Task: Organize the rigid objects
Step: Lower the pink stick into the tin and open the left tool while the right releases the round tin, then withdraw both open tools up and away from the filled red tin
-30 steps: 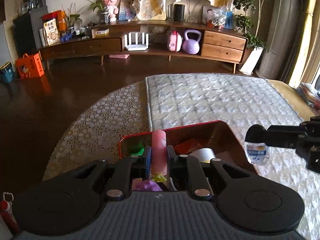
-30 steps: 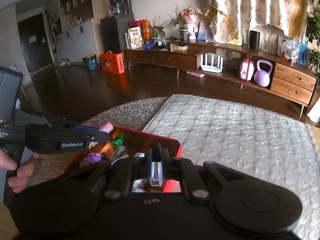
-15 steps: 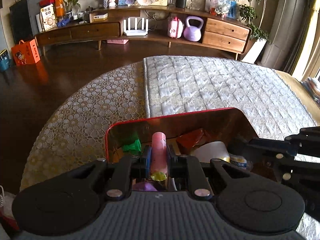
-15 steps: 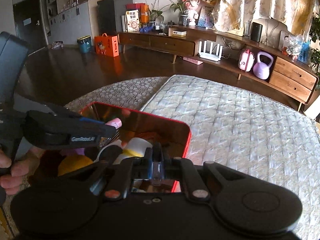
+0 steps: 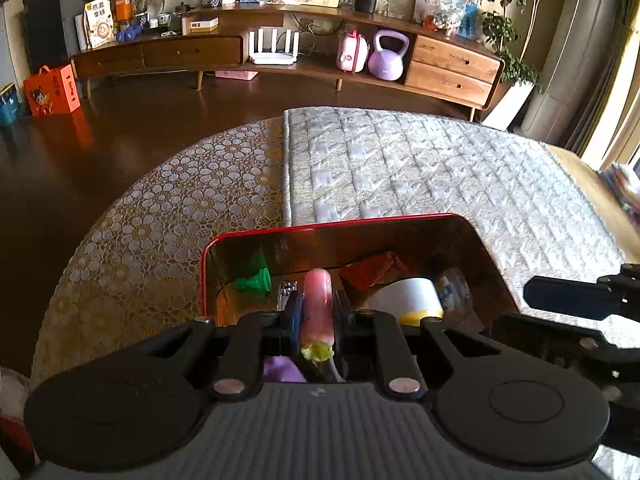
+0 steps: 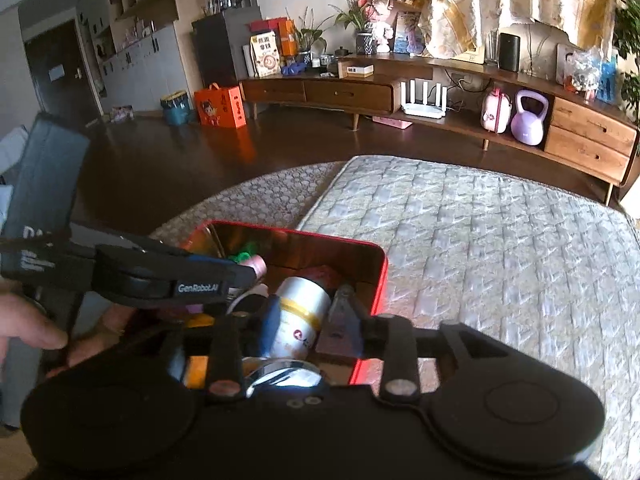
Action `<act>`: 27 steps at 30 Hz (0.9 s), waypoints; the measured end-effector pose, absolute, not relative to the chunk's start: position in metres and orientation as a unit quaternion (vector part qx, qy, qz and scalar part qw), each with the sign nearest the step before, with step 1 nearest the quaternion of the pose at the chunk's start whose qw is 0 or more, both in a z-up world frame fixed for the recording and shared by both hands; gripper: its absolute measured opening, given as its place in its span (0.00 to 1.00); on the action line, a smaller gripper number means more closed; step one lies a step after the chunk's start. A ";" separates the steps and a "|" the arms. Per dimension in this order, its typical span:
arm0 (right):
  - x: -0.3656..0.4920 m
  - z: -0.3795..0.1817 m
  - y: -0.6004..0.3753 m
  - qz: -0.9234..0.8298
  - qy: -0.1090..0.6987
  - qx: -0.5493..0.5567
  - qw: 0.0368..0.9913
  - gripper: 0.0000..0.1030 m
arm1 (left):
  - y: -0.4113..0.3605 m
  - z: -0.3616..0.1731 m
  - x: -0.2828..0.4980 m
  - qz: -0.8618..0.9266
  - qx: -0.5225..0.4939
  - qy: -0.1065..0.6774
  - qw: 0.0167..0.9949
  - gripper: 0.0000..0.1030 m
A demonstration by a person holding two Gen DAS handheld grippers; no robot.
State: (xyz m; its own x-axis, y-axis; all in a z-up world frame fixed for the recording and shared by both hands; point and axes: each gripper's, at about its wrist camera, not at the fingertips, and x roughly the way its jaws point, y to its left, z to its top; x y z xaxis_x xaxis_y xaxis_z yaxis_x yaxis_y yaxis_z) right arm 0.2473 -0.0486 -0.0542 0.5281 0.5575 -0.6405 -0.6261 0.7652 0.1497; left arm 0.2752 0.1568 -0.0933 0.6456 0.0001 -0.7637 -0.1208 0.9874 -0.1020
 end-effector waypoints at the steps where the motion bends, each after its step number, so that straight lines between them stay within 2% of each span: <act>1: 0.245 -0.052 -0.051 0.339 0.346 -0.049 0.873 0.41 | 0.157 -0.092 0.273 0.033 -0.074 0.418 0.905 0.15; 5: 0.234 -0.042 -0.060 0.342 0.344 -0.042 0.874 0.47 | 0.155 -0.082 0.262 0.026 -0.079 0.412 0.908 0.16; 7: 0.228 -0.037 -0.064 0.344 0.339 -0.040 0.875 0.52 | 0.154 -0.077 0.255 0.021 -0.085 0.407 0.909 0.19; 10: 0.217 -0.029 -0.069 0.347 0.332 -0.034 0.876 0.56 | 0.153 -0.069 0.243 0.019 -0.091 0.399 0.912 0.33; 12: 0.209 -0.025 -0.071 0.349 0.328 -0.033 0.877 0.58 | 0.152 -0.063 0.234 0.020 -0.089 0.391 0.916 0.56; 14: 0.202 -0.021 -0.074 0.353 0.326 -0.029 0.877 0.59 | 0.151 -0.056 0.222 0.020 -0.089 0.377 0.922 0.62; 17: 0.192 -0.017 -0.078 0.354 0.320 -0.025 0.879 0.63 | 0.151 -0.048 0.209 0.019 -0.091 0.373 0.923 0.62; 25: 0.163 -0.010 -0.093 0.346 0.292 -0.025 0.891 0.85 | 0.139 -0.031 0.169 0.029 -0.079 0.349 0.933 0.68; 27: 0.158 -0.009 -0.097 0.345 0.284 -0.023 0.894 0.88 | 0.133 -0.027 0.159 0.033 -0.070 0.345 0.936 0.69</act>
